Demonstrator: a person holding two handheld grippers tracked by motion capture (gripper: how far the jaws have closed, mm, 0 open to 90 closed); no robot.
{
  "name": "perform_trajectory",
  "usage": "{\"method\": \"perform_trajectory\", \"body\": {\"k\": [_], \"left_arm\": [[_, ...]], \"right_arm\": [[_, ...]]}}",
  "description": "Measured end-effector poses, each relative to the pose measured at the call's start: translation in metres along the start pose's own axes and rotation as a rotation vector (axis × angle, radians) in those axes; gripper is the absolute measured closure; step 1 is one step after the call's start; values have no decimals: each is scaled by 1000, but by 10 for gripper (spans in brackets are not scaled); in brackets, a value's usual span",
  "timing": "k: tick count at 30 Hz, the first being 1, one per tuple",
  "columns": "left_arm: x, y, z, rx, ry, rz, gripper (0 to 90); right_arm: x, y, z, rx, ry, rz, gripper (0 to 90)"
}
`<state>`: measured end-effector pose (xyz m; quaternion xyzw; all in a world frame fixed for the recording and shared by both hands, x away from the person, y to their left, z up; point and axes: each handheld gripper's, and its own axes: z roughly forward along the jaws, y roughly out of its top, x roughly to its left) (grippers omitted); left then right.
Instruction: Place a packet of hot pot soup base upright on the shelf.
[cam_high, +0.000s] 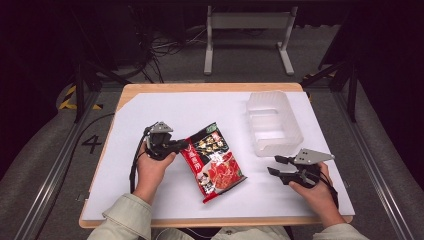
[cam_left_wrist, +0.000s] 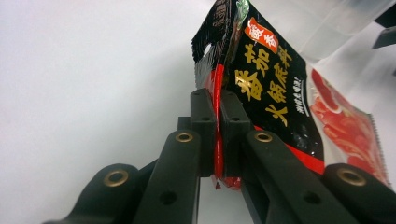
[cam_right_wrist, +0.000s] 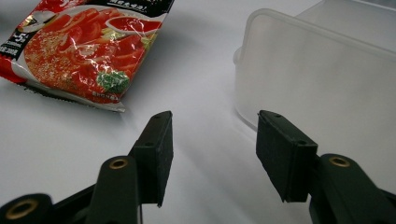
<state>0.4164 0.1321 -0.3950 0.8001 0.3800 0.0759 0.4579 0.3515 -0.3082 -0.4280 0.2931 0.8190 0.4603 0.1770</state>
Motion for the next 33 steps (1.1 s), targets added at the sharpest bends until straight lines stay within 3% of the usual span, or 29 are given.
{"method": "perform_trajectory", "body": {"k": [5,14,19,25,33], "left_arm": [[-14,7,-8,-26,3,43,873],[-27,13,-19,-69,-20,59,874],[-39,19,-31,-105,-24,114,874],[-51,23,-41,-126,-27,151,874],[-61,28,-56,-164,0,201,874]], "right_arm": [[0,0,0,-1,0,0,466],[2,1,-1,-9,8,3,467],[2,1,-3,-16,8,4,467],[2,2,-3,-18,11,5,467],[3,2,-2,-21,16,5,467]]}}
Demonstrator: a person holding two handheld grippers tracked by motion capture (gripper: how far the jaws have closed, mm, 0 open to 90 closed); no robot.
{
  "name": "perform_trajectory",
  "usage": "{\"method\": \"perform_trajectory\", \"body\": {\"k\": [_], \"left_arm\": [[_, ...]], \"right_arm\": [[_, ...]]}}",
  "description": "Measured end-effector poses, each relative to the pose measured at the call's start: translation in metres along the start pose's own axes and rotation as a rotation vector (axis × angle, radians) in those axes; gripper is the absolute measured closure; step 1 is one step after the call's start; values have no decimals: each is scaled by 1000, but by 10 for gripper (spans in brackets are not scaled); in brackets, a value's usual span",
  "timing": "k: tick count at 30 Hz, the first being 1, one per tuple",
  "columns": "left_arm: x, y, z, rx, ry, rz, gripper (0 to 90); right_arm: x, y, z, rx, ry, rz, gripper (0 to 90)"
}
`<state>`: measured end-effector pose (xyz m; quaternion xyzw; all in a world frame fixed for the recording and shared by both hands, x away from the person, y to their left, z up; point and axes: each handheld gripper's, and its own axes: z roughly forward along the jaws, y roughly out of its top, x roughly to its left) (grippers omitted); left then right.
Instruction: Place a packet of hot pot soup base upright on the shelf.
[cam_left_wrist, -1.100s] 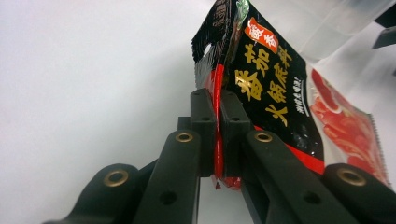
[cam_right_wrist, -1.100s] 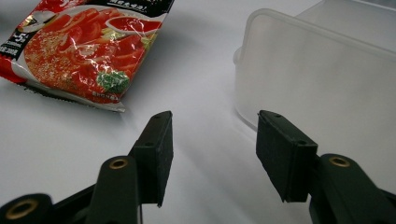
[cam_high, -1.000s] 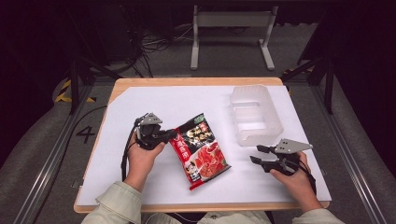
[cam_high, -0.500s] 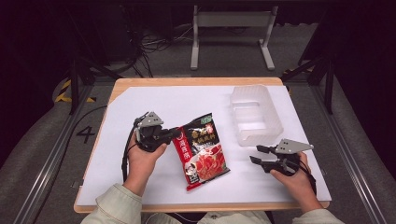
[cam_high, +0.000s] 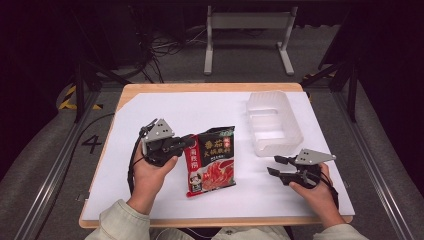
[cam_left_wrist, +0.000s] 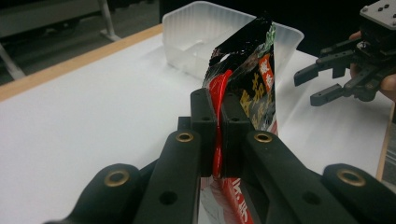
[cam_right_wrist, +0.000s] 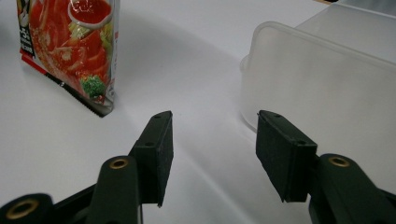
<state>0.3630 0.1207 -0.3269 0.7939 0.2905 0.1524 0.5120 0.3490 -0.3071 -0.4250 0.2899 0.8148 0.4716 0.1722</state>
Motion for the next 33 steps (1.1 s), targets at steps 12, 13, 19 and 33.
{"method": "perform_trajectory", "body": {"k": [12,13,19,33], "left_arm": [[10,6,-25,-67,67,-1,874],[10,6,-26,-65,68,1,874],[14,6,-31,-82,78,-5,874],[13,7,-35,-105,46,-3,873]], "right_arm": [[1,1,1,-3,3,3,469],[1,2,1,-4,5,5,468],[2,11,4,-20,34,22,459],[13,72,17,-116,167,-33,417]]}}
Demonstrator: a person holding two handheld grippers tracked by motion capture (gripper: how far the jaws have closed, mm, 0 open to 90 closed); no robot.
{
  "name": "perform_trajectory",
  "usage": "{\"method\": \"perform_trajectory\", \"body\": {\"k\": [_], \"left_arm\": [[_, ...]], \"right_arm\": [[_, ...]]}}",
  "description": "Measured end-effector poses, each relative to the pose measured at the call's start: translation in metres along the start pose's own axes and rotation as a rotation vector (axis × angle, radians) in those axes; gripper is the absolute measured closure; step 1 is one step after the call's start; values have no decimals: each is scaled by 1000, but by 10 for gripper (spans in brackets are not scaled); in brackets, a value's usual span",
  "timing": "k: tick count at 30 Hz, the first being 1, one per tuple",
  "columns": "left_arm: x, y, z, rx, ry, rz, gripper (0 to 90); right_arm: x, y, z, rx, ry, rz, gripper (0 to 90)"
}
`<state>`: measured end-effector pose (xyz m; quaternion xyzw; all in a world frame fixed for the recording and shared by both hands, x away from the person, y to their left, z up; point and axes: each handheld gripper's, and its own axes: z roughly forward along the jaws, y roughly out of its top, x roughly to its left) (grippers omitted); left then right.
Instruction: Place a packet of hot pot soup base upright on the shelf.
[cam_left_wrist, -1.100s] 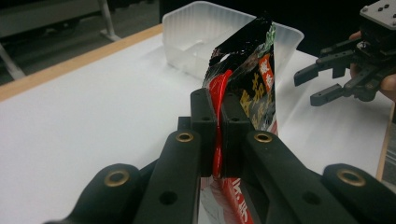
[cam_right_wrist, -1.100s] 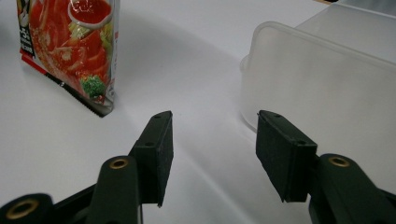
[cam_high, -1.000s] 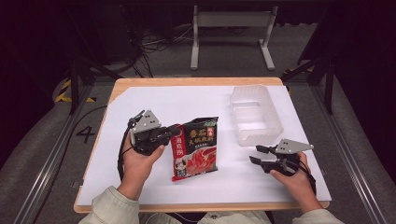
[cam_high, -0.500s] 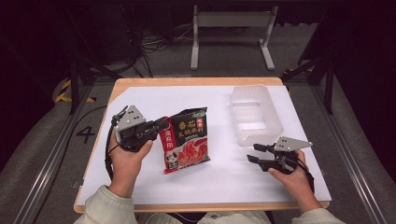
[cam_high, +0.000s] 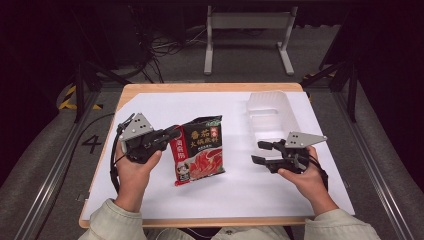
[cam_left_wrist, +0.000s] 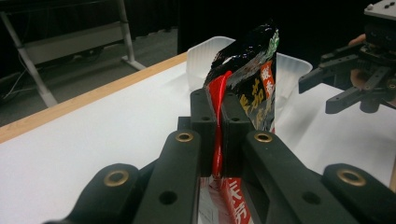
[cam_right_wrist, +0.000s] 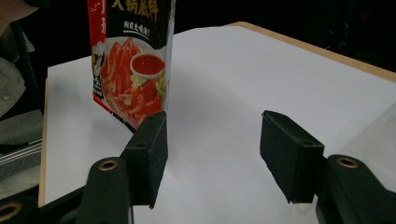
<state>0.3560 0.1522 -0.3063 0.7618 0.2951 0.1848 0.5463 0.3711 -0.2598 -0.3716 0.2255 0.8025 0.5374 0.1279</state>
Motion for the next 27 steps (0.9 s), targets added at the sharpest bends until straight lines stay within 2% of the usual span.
{"method": "perform_trajectory", "body": {"k": [8,14,27], "left_arm": [[-5,2,-2,-12,-13,8,873],[-8,3,-1,-6,-29,17,872],[-16,3,4,0,-69,38,871]], "right_arm": [[5,29,14,-12,63,-36,394],[9,47,24,-17,116,-45,373],[19,70,52,-9,193,-71,352]]}}
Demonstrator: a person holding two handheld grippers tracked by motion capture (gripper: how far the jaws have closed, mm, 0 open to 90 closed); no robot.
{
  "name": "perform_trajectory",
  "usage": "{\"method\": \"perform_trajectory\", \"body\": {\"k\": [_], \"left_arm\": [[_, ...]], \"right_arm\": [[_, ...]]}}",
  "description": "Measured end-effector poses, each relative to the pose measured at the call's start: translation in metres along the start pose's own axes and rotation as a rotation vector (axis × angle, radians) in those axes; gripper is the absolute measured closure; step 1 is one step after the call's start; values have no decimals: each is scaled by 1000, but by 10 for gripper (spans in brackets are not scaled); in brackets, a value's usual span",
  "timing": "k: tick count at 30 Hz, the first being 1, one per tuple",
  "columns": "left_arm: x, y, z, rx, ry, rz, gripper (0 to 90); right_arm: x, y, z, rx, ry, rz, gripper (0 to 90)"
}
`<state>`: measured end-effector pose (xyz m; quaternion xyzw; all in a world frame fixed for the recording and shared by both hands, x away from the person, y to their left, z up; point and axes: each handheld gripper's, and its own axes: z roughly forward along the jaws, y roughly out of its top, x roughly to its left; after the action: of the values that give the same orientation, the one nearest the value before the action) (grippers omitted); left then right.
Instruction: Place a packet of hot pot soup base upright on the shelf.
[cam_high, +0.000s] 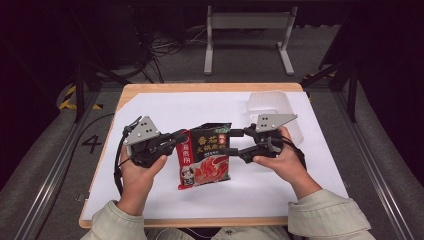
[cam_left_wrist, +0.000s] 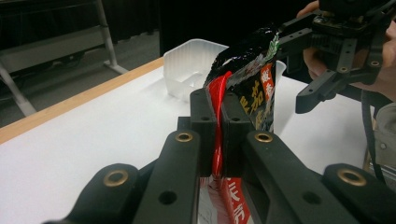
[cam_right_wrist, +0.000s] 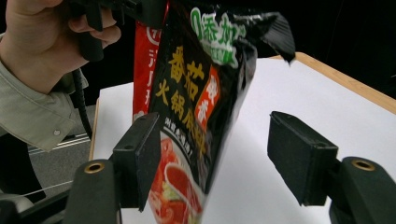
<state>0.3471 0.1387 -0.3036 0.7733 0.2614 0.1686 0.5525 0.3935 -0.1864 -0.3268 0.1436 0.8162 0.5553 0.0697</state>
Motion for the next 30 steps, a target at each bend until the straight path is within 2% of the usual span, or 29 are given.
{"method": "perform_trajectory", "body": {"k": [11,19,21,25,27,30], "left_arm": [[-6,1,2,-1,-21,7,871],[-8,1,2,-6,-30,-4,869],[-9,1,2,-3,-30,2,869],[-9,1,3,-5,-31,-2,868],[-8,1,3,-4,-36,-3,867],[-7,1,3,-3,-39,-7,863]], "right_arm": [[-2,4,23,14,52,8,362],[-2,3,38,29,92,9,413],[-2,3,40,33,103,10,460],[0,4,40,44,122,-9,627],[0,4,39,55,145,1,708],[1,5,39,70,141,-11,766]]}}
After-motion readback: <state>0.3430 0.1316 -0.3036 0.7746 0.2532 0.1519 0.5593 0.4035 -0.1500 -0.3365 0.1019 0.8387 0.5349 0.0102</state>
